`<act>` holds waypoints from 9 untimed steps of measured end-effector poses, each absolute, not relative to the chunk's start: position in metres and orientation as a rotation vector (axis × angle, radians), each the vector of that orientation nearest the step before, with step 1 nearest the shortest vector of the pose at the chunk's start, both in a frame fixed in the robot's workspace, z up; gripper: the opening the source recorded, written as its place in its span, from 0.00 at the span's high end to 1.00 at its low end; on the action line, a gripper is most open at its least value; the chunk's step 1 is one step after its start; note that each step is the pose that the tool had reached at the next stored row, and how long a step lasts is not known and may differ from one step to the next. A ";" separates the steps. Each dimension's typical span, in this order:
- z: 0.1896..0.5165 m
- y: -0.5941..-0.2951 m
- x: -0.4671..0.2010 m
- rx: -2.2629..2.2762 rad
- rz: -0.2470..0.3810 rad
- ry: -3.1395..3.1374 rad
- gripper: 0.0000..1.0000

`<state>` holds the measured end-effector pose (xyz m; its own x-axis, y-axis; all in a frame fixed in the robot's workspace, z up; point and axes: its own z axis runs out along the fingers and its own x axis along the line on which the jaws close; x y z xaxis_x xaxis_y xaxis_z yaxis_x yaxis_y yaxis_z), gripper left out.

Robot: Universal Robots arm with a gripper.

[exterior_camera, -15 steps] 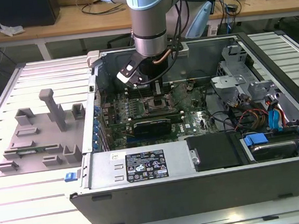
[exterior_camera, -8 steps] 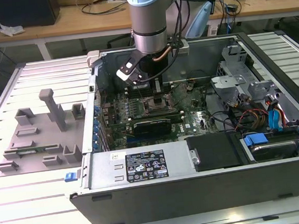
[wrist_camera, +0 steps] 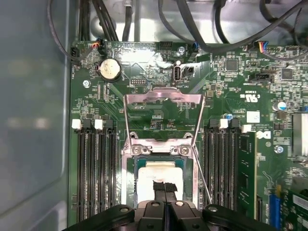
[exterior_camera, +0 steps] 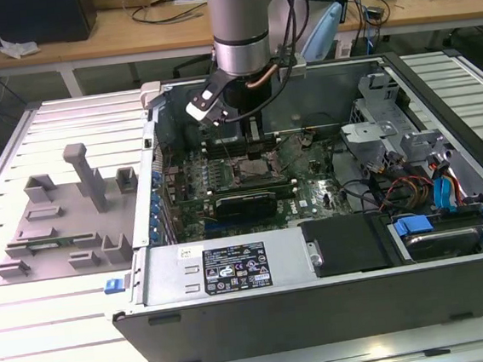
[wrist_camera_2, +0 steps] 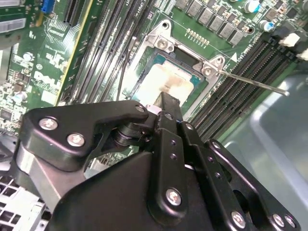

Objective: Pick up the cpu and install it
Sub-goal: 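Place the cpu into insertion slot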

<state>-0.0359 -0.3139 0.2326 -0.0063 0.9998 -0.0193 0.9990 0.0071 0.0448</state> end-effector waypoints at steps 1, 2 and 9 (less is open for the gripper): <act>0.235 -0.314 -0.036 2.182 0.028 2.197 0.89; 0.238 -0.314 -0.036 2.182 0.028 2.197 0.89; 0.256 -0.314 -0.036 2.181 0.027 2.196 0.89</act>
